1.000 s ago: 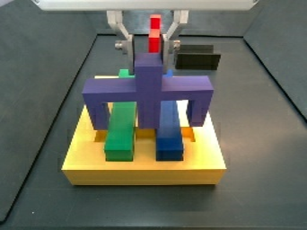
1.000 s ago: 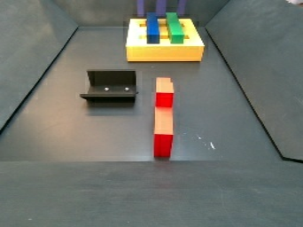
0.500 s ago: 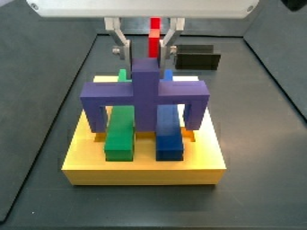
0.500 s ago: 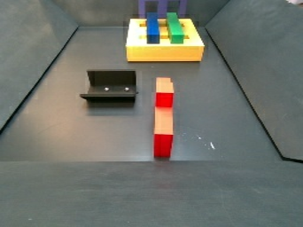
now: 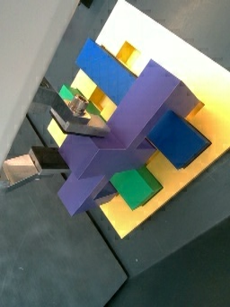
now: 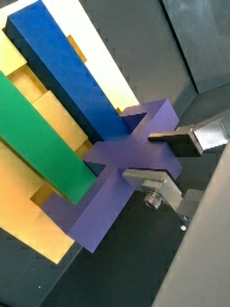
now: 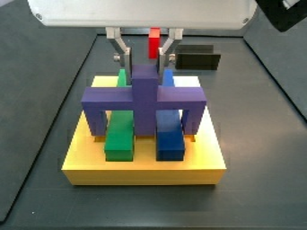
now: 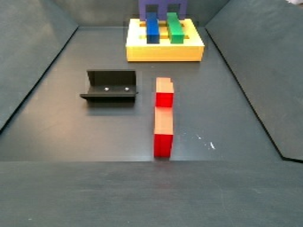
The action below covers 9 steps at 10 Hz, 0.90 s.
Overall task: Pick up the purple object. Move up. Move to above the board. Insert the purple object.
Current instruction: Insert the purple object.
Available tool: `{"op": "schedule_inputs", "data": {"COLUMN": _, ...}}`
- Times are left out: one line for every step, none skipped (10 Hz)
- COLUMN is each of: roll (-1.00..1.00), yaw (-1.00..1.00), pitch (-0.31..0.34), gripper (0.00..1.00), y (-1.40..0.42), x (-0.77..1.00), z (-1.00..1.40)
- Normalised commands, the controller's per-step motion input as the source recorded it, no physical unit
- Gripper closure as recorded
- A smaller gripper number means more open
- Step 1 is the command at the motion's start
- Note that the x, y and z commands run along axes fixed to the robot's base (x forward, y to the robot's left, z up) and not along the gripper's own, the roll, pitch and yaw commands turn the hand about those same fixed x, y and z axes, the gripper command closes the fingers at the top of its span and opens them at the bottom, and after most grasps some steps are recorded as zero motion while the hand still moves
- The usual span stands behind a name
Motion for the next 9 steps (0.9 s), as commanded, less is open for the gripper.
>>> {"op": "schedule_inputs", "data": {"roll": 0.04, "yaw": 0.00, "pitch": 0.000, "gripper": 1.00, "y": 0.00, "x": 0.00, "z": -0.13}}
{"op": "schedule_inputs", "data": {"roll": 0.05, "yaw": 0.00, "pitch": 0.000, "gripper": 1.00, "y": 0.00, "x": 0.00, "z": -0.21}}
{"op": "schedule_inputs", "data": {"roll": 0.08, "yaw": 0.00, "pitch": -0.003, "gripper": 1.00, "y": 0.00, "x": 0.00, "z": -0.26}}
{"op": "schedule_inputs", "data": {"roll": 0.09, "yaw": 0.00, "pitch": 0.000, "gripper": 1.00, "y": -0.01, "x": 0.03, "z": -0.24}}
{"op": "schedule_inputs", "data": {"roll": 0.08, "yaw": 0.00, "pitch": 0.000, "gripper": 1.00, "y": -0.10, "x": 0.11, "z": -0.11}}
{"op": "schedule_inputs", "data": {"roll": 0.09, "yaw": 0.00, "pitch": 0.000, "gripper": 1.00, "y": -0.11, "x": 0.13, "z": -0.11}}
{"op": "schedule_inputs", "data": {"roll": 0.09, "yaw": 0.00, "pitch": 0.000, "gripper": 1.00, "y": -0.08, "x": 0.15, "z": -0.11}}
{"op": "schedule_inputs", "data": {"roll": 0.14, "yaw": 0.00, "pitch": 0.000, "gripper": 1.00, "y": -0.01, "x": 0.13, "z": -0.16}}
{"op": "schedule_inputs", "data": {"roll": 0.14, "yaw": 0.00, "pitch": 0.000, "gripper": 1.00, "y": 0.00, "x": 0.03, "z": -0.24}}
